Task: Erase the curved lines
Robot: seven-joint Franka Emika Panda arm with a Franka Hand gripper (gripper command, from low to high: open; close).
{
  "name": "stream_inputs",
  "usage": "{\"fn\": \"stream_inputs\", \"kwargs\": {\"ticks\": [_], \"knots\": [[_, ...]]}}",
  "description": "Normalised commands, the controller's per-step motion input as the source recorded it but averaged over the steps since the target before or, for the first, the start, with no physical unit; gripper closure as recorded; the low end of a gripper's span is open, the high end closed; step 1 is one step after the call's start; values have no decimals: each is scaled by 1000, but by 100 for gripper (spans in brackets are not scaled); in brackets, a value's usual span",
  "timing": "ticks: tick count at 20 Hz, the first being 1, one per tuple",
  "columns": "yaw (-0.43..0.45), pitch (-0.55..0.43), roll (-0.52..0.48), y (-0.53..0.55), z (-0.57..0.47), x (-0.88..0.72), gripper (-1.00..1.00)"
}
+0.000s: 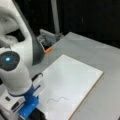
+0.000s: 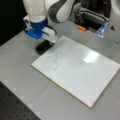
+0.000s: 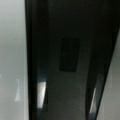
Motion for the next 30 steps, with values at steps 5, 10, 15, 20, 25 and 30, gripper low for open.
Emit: {"fn": "stream_inputs", "kwargs": {"ticks": [5,10,15,20,25,30], "knots": [[-55,-157,17,-12,-169,-116,-100],[-87,-166,12,31,-183,-135,-100],[-117,-184,14,70,-177,-143,-100],[-123,-185,38,86,-194,-125,-100],[-66,-159,47,20,-142,-61,-100],[-1,-131,50,-92,-86,13,-100]]}}
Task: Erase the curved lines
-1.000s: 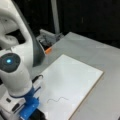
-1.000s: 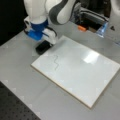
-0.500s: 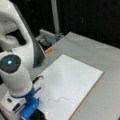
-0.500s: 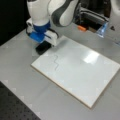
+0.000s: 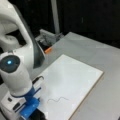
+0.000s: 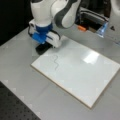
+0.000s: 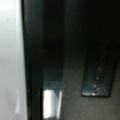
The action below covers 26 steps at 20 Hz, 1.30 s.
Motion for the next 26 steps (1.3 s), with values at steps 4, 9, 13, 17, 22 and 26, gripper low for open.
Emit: {"fn": "stream_inputs", "kwargs": {"ticks": [4,9,13,17,22,26], "knots": [[29,-115,65,-131,-86,38,100],[18,-92,93,-110,-61,45,100],[-36,-85,124,-61,-43,47,100],[-51,-67,117,-56,-17,22,100],[-29,-42,103,-74,32,14,100],[-27,3,127,-83,190,24,100]]}}
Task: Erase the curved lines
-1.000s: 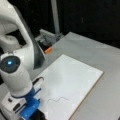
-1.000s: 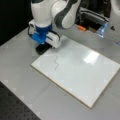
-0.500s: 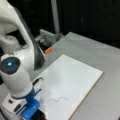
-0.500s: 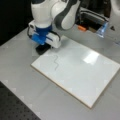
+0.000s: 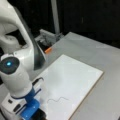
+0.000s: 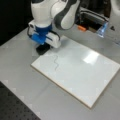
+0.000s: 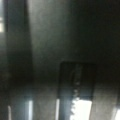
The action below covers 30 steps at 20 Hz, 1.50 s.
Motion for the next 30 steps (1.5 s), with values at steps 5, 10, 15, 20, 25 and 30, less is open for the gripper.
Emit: {"fn": "stream_inputs", "kwargs": {"ticks": [5,10,15,20,25,30], "knots": [[-74,51,103,-49,382,-2,100],[-114,85,75,-39,322,10,100],[-251,66,42,-7,213,72,100],[-323,73,6,103,171,106,100],[-255,96,11,192,93,92,100],[-179,91,18,179,7,55,100]]}}
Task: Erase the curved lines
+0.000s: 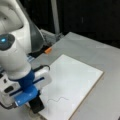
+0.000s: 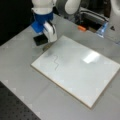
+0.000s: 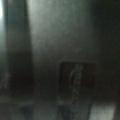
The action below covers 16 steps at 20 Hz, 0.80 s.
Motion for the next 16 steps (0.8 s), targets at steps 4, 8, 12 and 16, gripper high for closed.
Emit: {"fn": "stream_inputs", "kwargs": {"ticks": [4,8,12,16], "knots": [[-106,95,121,131,-60,44,100],[-130,46,216,86,-131,89,100],[-137,-10,235,34,-108,136,100],[-61,-44,212,-29,-57,165,100]]}}
